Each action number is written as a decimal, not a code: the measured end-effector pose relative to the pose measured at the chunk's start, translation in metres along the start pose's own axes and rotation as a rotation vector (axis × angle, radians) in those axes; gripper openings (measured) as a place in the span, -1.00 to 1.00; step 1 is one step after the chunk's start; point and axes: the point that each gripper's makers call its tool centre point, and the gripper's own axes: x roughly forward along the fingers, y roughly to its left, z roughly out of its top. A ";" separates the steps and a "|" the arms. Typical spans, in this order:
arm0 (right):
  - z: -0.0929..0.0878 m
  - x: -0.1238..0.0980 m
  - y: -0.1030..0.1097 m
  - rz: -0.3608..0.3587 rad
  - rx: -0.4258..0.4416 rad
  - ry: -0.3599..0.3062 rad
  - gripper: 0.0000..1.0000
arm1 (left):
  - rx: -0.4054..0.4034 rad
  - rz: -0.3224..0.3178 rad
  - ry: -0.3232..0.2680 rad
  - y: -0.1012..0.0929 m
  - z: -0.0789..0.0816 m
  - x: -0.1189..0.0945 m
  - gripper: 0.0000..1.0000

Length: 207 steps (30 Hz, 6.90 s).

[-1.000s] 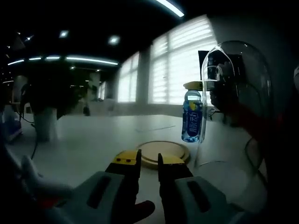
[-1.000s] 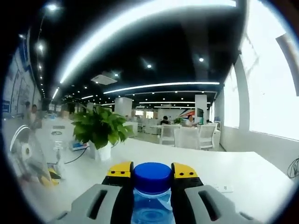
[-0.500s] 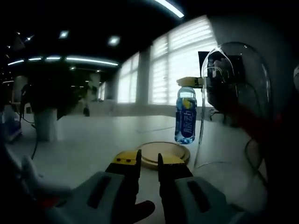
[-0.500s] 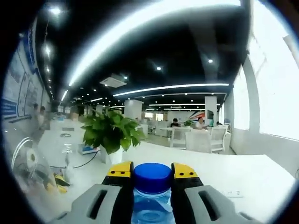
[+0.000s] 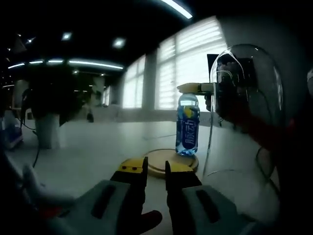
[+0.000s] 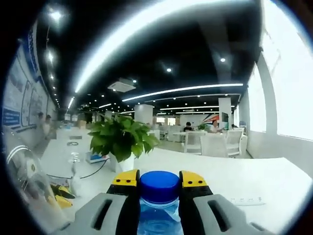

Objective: Open the cover put in the Mizone put the cover back on

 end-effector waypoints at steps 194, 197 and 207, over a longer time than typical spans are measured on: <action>-0.042 -0.103 0.007 0.058 -0.005 -0.097 -0.51 | -0.008 -0.064 -0.080 -0.013 0.016 -0.005 -0.75; -0.051 -0.115 0.002 0.051 0.001 -0.090 -0.50 | -0.016 -0.082 -0.094 -0.016 0.019 -0.007 -0.74; -0.064 -0.147 -0.006 0.042 0.015 -0.132 -0.48 | 0.007 -0.103 -0.105 -0.021 0.021 -0.008 -0.69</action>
